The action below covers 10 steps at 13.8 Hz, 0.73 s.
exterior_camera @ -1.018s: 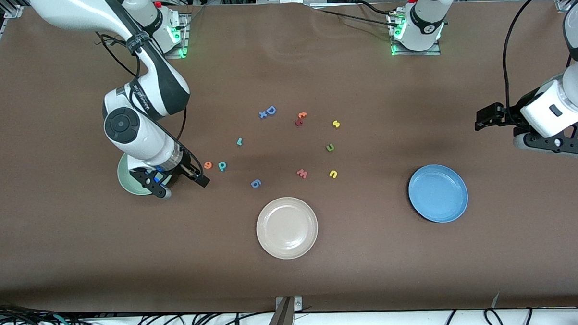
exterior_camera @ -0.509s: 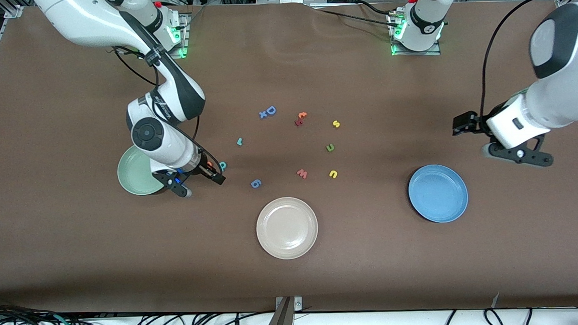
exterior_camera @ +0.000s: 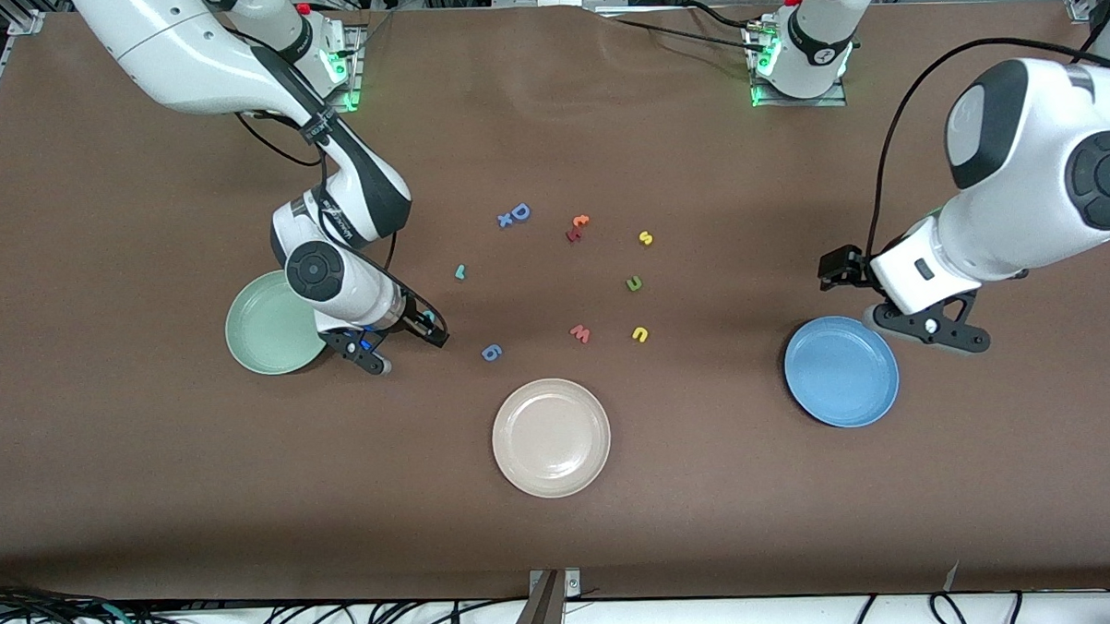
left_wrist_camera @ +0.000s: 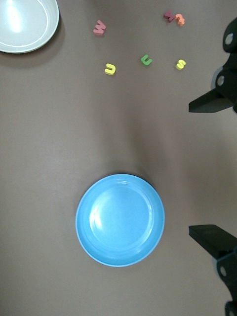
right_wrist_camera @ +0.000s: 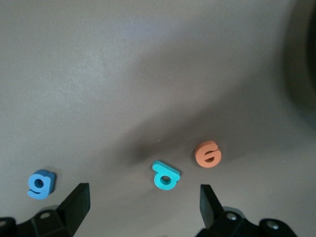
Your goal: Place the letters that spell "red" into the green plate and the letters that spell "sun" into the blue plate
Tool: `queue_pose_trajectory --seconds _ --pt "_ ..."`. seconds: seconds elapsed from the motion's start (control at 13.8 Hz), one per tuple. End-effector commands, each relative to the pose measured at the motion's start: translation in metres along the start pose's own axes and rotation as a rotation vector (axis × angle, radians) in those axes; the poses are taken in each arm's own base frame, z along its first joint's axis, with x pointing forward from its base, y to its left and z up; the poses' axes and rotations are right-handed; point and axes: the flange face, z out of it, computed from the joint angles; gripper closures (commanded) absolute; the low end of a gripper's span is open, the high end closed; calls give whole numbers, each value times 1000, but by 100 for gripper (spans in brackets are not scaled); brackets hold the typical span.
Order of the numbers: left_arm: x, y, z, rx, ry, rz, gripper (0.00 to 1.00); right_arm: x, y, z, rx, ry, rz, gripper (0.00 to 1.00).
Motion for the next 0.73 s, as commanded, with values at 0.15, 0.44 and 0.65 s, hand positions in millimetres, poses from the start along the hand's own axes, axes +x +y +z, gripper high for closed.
queue_pose_trajectory --seconds 0.15,0.44,0.65 --pt "28 15 29 -3 40 22 0 -9 -1 11 -10 7 26 1" --pt "42 56 48 10 72 66 0 -9 0 13 -12 5 26 1" --pt "47 79 51 13 106 76 0 -10 1 15 -16 3 25 1"
